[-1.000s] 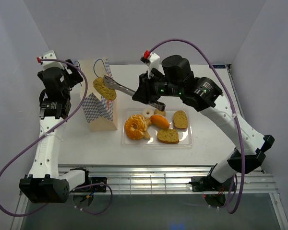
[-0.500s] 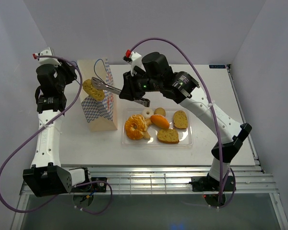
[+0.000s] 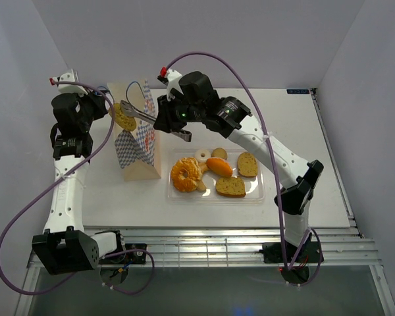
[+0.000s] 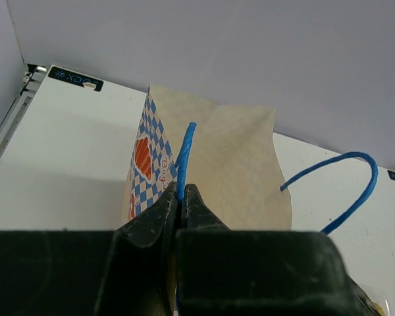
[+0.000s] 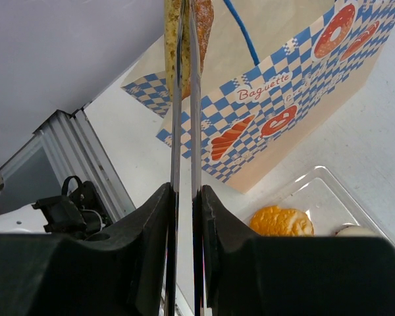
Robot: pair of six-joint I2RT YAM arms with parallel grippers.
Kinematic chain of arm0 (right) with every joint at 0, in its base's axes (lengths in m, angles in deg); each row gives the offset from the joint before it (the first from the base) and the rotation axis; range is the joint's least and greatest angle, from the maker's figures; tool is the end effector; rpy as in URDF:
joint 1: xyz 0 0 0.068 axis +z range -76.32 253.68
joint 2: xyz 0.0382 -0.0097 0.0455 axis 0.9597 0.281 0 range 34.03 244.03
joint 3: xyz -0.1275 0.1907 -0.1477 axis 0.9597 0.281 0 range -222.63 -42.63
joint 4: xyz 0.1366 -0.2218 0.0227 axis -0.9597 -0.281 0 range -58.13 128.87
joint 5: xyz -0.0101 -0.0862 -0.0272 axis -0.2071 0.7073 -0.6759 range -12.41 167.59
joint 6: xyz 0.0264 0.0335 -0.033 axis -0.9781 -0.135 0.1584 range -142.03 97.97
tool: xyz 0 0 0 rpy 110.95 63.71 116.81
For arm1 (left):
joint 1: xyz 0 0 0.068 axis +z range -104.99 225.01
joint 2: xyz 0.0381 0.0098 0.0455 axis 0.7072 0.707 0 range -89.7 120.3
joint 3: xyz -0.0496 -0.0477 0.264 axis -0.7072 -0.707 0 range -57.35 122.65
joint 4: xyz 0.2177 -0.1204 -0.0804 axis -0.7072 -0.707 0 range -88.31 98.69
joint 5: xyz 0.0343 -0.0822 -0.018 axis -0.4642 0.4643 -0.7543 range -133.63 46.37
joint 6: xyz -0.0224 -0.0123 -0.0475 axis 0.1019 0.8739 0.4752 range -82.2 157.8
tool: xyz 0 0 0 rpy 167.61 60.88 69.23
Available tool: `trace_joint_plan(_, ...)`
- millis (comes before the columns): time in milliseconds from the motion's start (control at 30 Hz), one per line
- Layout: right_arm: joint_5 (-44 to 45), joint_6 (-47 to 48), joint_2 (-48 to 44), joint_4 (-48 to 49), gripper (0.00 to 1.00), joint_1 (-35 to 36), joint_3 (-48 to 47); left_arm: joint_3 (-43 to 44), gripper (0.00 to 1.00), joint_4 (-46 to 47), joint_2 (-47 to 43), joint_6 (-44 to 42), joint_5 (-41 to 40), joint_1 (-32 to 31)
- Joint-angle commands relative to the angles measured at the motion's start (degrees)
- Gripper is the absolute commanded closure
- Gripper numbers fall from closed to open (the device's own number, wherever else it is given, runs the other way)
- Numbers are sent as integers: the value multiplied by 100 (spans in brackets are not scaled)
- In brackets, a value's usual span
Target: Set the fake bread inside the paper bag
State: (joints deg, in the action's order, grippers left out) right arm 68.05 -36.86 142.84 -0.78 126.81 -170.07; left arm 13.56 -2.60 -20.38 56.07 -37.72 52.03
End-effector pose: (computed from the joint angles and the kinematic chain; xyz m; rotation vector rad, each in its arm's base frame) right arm 0.2473 0.3396 0.4594 -0.7835 1.8978 0.9289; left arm 0.2762 0.0304 0.4089 -0.3075 1.7176 -0.2336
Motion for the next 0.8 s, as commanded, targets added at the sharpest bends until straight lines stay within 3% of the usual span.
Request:
trace_joint_plan(0,207,-99,140,477,92,-118,-325,-200,89,153,-261,81,209,35)
trace_joint_plan(33,216,-125,184,503,92,-144,-360,-227,96,153,-287,81,209,27)
trace_joint_plan(133,224,-134,245,529,92,-267,-396,-280,100,136,-340,99,174,27)
trace_joint_plan(500,251,-108,298,521,91,-390,-343,-289,100,109,-621,90,191,35)
trace_joint_plan(667,190,-73,307,521,66,-408,-378,-472,100,267,-718,90,261,27)
trace_joint_plan(767,119,-73,254,512,56,-426,-378,-596,100,320,-736,99,261,27)
